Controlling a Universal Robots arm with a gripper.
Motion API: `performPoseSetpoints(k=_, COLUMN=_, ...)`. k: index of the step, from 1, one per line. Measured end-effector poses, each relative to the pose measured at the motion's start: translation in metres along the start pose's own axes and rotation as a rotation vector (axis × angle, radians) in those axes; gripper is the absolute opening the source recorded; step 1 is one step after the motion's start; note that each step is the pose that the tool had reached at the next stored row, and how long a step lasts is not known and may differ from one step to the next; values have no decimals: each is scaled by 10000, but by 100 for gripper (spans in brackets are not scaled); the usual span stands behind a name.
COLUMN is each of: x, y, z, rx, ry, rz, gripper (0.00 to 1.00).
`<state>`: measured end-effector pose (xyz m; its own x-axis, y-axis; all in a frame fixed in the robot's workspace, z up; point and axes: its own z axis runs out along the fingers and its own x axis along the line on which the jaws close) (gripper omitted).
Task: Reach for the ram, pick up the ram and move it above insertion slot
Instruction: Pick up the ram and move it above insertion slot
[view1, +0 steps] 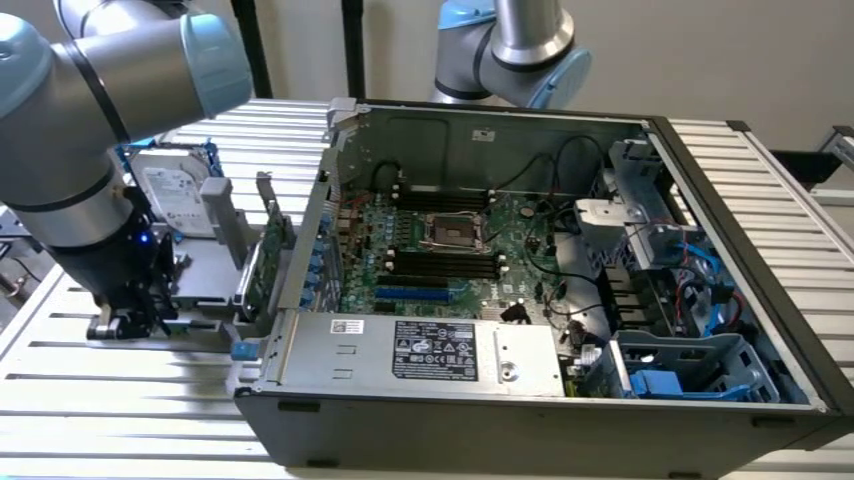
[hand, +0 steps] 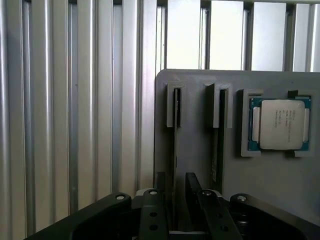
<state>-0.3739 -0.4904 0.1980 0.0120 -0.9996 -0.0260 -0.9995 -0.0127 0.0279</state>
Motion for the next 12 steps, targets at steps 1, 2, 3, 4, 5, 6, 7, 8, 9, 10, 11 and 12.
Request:
performPoseSetpoints(k=1, x=0, y=0, z=2, rx=-2, ry=0, rz=-12, gripper=31)
performPoseSetpoints(k=2, x=0, y=-1, z=5, rx=-1, ry=-2, rz=-25, gripper=31)
performPoseSetpoints(k=3, x=1, y=-1, z=8, rx=-1, ry=-4, rz=-35, gripper=28)
performPoseSetpoints(k=4, x=1, y=-1, z=9, rx=-2, ry=-4, rz=-44, gripper=28)
performPoseSetpoints(k=5, x=1, y=-1, z=10, rx=-1, ry=-4, rz=-52, gripper=22)
performPoseSetpoints(k=6, x=1, y=-1, z=10, rx=-1, ry=-3, rz=-57, gripper=15)
performPoseSetpoints(k=7, x=1, y=-1, z=10, rx=-1, ry=-3, rz=-61, gripper=15)
performPoseSetpoints(k=8, x=1, y=-1, z=10, rx=-2, ry=-4, rz=-64, gripper=13)
performPoseSetpoints(k=9, x=1, y=-1, z=10, rx=-2, ry=-4, rz=-68, gripper=13)
performPoseSetpoints(k=10, x=1, y=-1, z=11, rx=-2, ry=-4, rz=-69, gripper=13)
performPoseSetpoints(k=11, x=1, y=-1, z=10, rx=-3, ry=-3, rz=-70, gripper=13)
performPoseSetpoints(k=12, x=1, y=-1, z=10, rx=-3, ry=-3, rz=-71, gripper=13)
